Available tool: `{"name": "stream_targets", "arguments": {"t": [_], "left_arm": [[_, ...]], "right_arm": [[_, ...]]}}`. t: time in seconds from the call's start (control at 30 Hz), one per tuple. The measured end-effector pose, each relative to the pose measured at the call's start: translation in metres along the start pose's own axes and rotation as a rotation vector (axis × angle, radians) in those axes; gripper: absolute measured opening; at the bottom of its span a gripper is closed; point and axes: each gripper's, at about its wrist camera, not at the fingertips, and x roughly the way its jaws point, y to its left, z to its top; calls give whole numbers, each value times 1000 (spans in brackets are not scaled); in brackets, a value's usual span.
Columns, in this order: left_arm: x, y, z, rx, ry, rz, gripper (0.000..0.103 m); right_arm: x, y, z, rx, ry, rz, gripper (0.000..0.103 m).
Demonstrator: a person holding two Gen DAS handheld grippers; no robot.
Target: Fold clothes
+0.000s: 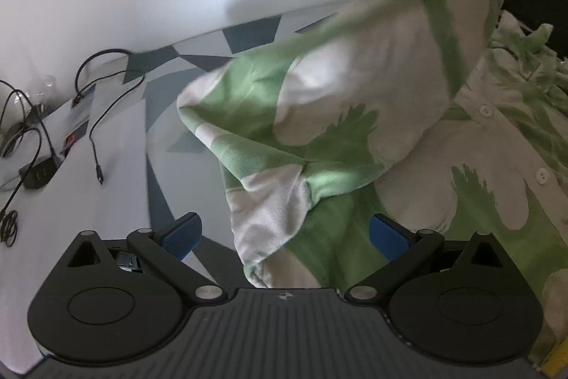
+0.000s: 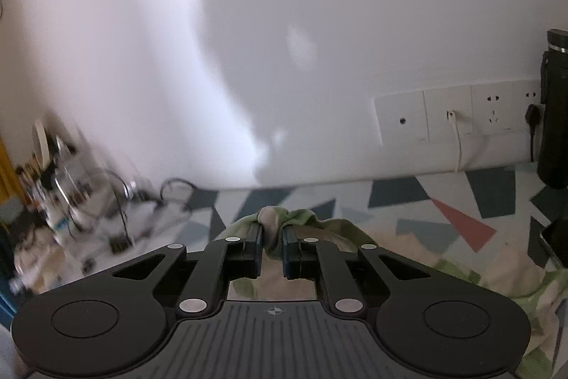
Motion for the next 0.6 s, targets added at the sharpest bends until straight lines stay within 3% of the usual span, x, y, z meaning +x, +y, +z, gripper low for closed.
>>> {"name": "stream_targets", "arguments": {"t": [0.2,0.33,0.47,0.53,0.57,0.6], "left_arm": [[11,8,-5,13,9,54,102],[13,18,-5,-32,6,70,103],[13,26,0,-76,26,125,103],[14,30,0,-91,33,138,103],[13,32,1,-96,34,143,103],[13,33,1,-98,36,147,103]], "right_arm": [[66,-36,8,110,59,-133,9],[122,-81,2,212,89,-221,9],[168,-105,-3,217,101,-274,10],[181,-108,-5,198,83,-315,25],[184,-110,-4,190,66,-333,39],[184,-112,-3,184,43,-348,43]]}}
